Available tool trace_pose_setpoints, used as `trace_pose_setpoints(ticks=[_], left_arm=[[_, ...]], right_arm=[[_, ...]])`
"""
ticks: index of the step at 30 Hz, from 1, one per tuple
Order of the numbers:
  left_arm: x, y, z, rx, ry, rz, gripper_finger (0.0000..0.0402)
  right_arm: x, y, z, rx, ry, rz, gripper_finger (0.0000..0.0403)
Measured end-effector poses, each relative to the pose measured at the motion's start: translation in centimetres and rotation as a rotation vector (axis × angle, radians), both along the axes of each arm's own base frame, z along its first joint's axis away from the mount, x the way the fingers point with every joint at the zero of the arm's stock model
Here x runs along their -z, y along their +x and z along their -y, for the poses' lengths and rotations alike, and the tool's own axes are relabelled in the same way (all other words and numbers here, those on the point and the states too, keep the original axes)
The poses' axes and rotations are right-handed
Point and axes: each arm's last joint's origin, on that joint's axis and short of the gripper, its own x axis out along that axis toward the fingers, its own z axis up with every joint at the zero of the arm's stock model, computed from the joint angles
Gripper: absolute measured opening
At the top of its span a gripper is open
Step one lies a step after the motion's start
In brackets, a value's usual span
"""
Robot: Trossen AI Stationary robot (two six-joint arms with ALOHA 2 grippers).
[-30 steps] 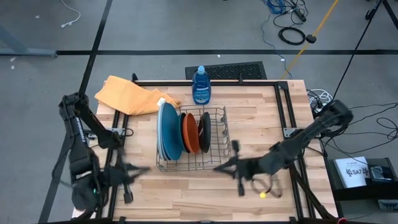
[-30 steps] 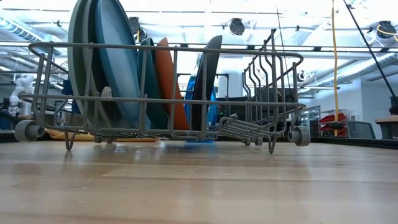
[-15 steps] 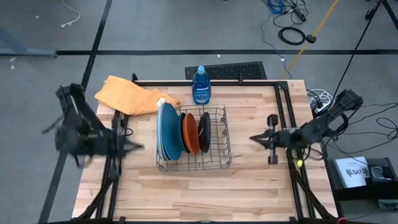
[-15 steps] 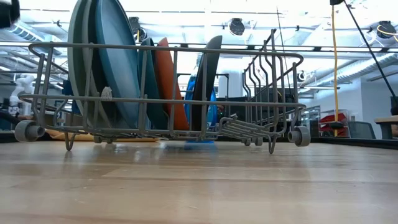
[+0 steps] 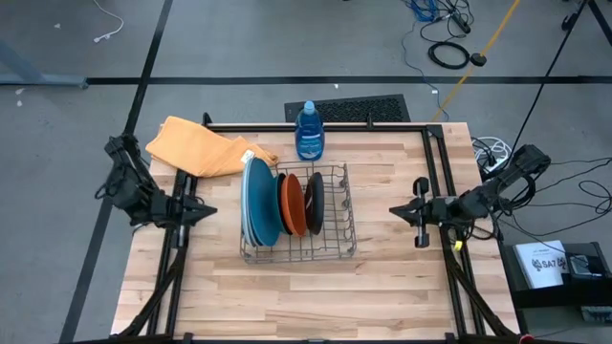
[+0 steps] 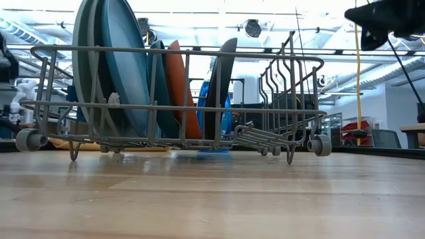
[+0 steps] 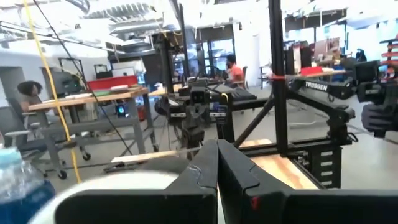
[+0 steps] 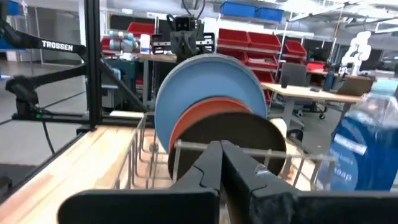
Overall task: Sort dishes
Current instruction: Return to Home Position
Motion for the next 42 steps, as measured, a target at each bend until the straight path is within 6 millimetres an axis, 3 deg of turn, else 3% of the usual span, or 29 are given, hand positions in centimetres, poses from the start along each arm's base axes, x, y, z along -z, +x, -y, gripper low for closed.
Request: trace_pose_setpoints(ticks=[5,8,21,32,42], left_arm=[[3.6,-0.3,-0.4,0.008,-0.035,0.002,0.0],[4.8,-0.4,-0.6,0.0,-0.084,0.004,0.0],[10.8,0.2,-0.2,-0.131,-0.136,-0.113,0.0],[12.1,0.2,-0.3,-0.171,-0.122,-0.162,0.0],[12.9,0.2,-0.5,-0.253,-0.221,-0.195,0.0]], right_arm=[[1.9,0.0,0.1,-0.036,0.035,0.033,0.0],[3.2,0.0,0.3,-0.026,0.049,0.034,0.0],[4.1,0.6,0.9,0.053,0.031,-0.058,0.0],[4.9,0.6,0.8,-0.015,0.009,-0.135,0.0],[5.2,0.6,0.8,-0.014,0.035,-0.16,0.0]])
